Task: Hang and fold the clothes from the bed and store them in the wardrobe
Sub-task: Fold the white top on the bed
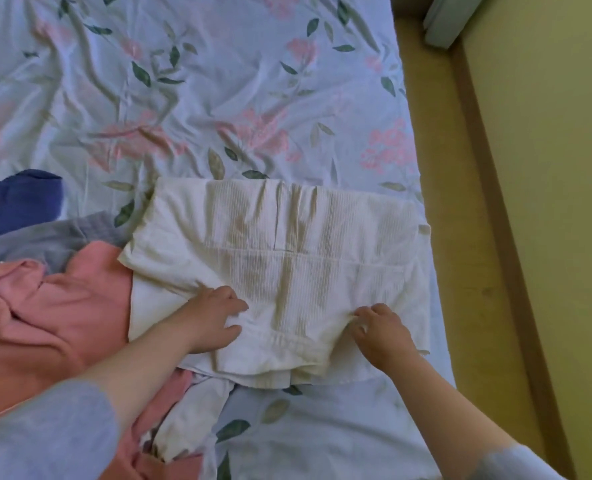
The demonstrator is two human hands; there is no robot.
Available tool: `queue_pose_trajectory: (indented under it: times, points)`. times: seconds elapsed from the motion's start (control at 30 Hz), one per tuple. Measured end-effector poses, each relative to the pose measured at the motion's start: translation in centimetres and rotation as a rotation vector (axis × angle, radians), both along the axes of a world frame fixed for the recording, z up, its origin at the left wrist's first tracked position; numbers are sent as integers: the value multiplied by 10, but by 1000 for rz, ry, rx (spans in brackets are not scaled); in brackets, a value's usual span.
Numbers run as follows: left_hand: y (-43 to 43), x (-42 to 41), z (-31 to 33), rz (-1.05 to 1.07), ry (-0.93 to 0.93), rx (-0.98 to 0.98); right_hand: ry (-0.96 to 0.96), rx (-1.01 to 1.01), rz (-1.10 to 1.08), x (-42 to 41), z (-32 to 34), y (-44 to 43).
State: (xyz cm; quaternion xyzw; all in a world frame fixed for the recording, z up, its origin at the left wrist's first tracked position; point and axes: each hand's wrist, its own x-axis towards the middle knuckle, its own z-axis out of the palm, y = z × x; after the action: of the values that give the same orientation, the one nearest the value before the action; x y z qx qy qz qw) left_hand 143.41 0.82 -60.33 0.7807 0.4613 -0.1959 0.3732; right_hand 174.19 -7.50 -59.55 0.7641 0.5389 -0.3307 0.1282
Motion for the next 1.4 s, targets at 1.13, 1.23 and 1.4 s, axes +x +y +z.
queue_pose_trajectory:
  times: [1.13, 1.23, 1.4]
  points:
    - [44, 139, -12, 255, -272, 353, 213, 376, -755, 123, -24, 90]
    - [69, 153, -17, 233, -196, 436, 277, 374, -840, 131, -28, 128]
    - [88, 171, -38, 209, -154, 373, 661, -3, -1217, 139, -36, 166]
